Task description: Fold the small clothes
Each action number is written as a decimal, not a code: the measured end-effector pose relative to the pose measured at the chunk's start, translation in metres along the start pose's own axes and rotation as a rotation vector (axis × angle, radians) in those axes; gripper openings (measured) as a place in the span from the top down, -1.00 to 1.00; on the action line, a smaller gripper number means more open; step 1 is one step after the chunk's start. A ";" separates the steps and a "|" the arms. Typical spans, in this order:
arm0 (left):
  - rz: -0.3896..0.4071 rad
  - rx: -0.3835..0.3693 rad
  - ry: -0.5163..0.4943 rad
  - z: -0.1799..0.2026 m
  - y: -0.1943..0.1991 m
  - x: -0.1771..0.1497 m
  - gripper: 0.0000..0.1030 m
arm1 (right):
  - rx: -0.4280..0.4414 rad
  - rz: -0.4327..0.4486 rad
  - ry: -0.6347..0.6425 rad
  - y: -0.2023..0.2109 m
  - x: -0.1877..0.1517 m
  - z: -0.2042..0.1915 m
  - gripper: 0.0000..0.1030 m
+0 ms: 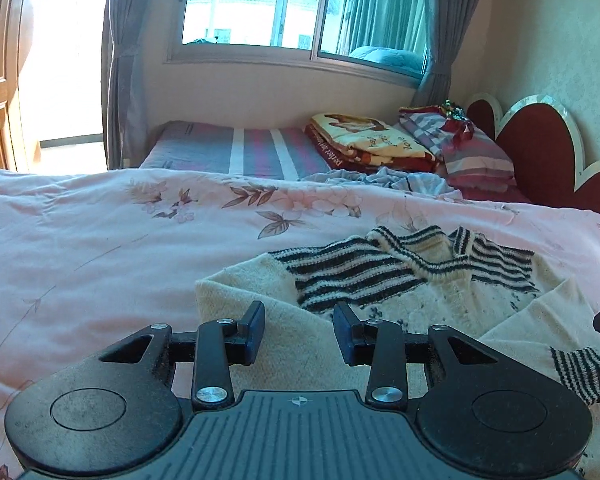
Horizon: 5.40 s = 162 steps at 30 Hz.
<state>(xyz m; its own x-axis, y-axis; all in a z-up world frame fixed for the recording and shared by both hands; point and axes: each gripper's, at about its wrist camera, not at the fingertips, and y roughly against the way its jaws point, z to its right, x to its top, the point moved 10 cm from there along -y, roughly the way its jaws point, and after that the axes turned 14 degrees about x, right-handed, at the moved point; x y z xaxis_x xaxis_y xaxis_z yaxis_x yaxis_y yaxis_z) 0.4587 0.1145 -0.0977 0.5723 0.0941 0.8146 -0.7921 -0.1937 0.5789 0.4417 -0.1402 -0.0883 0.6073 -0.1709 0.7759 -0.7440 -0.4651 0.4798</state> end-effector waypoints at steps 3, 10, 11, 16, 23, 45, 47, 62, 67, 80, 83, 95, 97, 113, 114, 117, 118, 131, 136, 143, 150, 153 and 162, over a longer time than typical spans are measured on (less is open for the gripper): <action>-0.044 0.003 -0.008 -0.004 -0.011 -0.008 0.27 | 0.001 -0.050 -0.036 -0.004 -0.013 0.005 0.45; -0.062 -0.008 -0.023 -0.006 -0.023 -0.029 0.27 | -0.025 -0.095 0.007 -0.016 -0.028 0.001 0.47; -0.064 -0.009 -0.018 -0.006 -0.024 -0.029 0.27 | -0.031 -0.093 0.021 -0.016 -0.027 0.000 0.51; -0.054 -0.014 -0.016 -0.007 -0.024 -0.029 0.27 | -0.079 -0.096 0.083 -0.017 -0.028 -0.002 0.40; -0.036 0.020 -0.019 -0.007 -0.021 -0.029 0.27 | -0.082 -0.103 0.107 -0.019 -0.028 -0.001 0.79; 0.034 0.016 -0.029 0.000 0.014 -0.009 0.26 | -0.067 0.009 0.091 0.004 -0.012 -0.016 0.51; 0.020 -0.053 0.006 0.018 0.025 -0.011 0.21 | -0.032 -0.008 0.098 -0.005 -0.015 -0.026 0.52; -0.022 -0.025 -0.059 0.045 0.030 -0.058 -0.30 | -0.112 -0.091 0.252 -0.030 -0.039 -0.038 0.53; -0.038 -0.004 -0.035 0.020 0.031 -0.066 -0.30 | -0.101 -0.095 0.208 -0.013 -0.039 -0.006 0.52; -0.034 0.117 -0.095 0.033 0.030 -0.069 -0.60 | -0.091 -0.071 0.289 -0.019 -0.042 -0.010 0.44; -0.048 0.166 -0.076 0.029 0.028 -0.070 -0.82 | -0.073 -0.078 0.304 -0.019 -0.041 -0.010 0.44; -0.073 0.252 -0.078 0.026 0.028 -0.072 -1.00 | 0.012 -0.086 0.304 -0.017 -0.040 -0.007 0.35; -0.067 0.267 -0.122 0.026 0.033 -0.069 -1.00 | 0.037 -0.094 0.278 -0.014 -0.039 -0.004 0.34; -0.325 -0.155 0.255 -0.049 0.224 -0.205 -0.17 | 0.231 -0.237 -0.298 0.181 -0.145 0.021 -0.01; -0.346 -0.190 0.278 -0.048 0.229 -0.209 -0.17 | 0.239 -0.253 -0.285 0.185 -0.155 0.013 0.00; -0.425 -0.338 0.380 -0.039 0.238 -0.227 -0.17 | 0.284 -0.285 -0.275 0.189 -0.172 -0.007 0.00; -0.450 -0.381 0.419 -0.035 0.236 -0.234 -0.17 | 0.292 -0.289 -0.282 0.188 -0.176 -0.011 0.00; -0.451 -0.438 0.421 -0.005 0.232 -0.231 -0.16 | 0.460 -0.320 -0.480 0.169 -0.183 -0.022 0.23; -0.474 -0.452 0.407 0.011 0.230 -0.238 0.52 | 0.473 -0.352 -0.454 0.170 -0.190 -0.029 0.50; -0.420 -0.424 0.478 0.003 0.227 -0.246 0.89 | 0.429 -0.328 -0.418 0.173 -0.191 -0.024 0.86; -0.335 -0.371 0.487 -0.028 0.242 -0.235 0.90 | 0.489 -0.191 -0.376 0.202 -0.166 -0.027 0.88; -0.378 -0.355 0.539 -0.036 0.228 -0.253 0.90 | 0.414 -0.288 -0.393 0.186 -0.192 -0.010 0.88; -0.336 -0.370 0.612 -0.039 0.230 -0.242 0.90 | 0.436 -0.185 -0.439 0.194 -0.176 -0.004 0.88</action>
<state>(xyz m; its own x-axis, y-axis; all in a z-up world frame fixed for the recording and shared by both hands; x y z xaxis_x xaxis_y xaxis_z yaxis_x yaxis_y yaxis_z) 0.1295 0.0857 -0.1597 0.6599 0.6313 0.4074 -0.6783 0.2673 0.6844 0.1893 -0.1968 -0.1297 0.8411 -0.3506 0.4118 -0.4904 -0.8156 0.3072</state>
